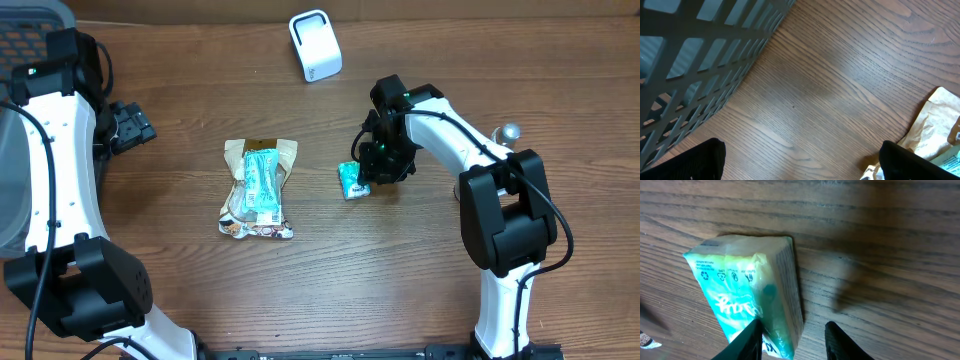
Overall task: Scan the item barcode
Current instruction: 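Lift the teal pack off the table with the right gripper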
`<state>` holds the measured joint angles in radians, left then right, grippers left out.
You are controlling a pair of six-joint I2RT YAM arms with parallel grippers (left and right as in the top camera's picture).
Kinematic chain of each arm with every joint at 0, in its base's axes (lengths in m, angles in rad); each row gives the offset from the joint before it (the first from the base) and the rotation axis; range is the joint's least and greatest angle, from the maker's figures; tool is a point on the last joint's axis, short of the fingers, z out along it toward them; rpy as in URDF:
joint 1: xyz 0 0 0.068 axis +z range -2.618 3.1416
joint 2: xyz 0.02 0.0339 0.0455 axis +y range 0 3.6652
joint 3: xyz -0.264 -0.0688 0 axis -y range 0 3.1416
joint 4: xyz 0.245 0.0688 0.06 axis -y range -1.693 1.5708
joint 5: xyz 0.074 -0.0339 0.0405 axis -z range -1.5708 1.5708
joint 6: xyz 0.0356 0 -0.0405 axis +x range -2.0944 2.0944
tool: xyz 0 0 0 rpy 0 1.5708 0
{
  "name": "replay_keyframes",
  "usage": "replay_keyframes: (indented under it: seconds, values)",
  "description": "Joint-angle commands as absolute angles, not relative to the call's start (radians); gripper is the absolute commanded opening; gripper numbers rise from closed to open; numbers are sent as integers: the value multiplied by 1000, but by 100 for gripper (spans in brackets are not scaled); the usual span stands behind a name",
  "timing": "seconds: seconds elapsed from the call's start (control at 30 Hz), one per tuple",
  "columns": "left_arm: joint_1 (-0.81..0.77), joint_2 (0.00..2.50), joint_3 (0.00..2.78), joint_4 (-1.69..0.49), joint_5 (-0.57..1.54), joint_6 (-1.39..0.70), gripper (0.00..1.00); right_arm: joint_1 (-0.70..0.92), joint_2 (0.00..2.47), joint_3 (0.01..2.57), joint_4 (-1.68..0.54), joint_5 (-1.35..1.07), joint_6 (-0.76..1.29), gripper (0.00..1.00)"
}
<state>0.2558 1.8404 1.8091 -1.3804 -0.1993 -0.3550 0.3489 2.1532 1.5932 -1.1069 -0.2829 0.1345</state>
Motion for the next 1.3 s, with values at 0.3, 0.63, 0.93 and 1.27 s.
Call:
replay_keyframes:
  seconds: [0.3, 0.63, 0.93, 1.27]
  values:
    - [254, 1850, 1826, -1380, -213, -336, 99, 354, 2123, 1583, -1055, -294, 133, 33]
    - [254, 1850, 1826, -1380, -213, -336, 100, 354, 2123, 1583, -1025, -294, 133, 33]
    - [254, 1850, 1827, -1380, -213, -336, 99, 354, 2123, 1583, -997, -294, 133, 33]
    - [254, 1850, 1827, -1380, -213, -336, 100, 353, 2123, 1583, -997, -294, 133, 34]
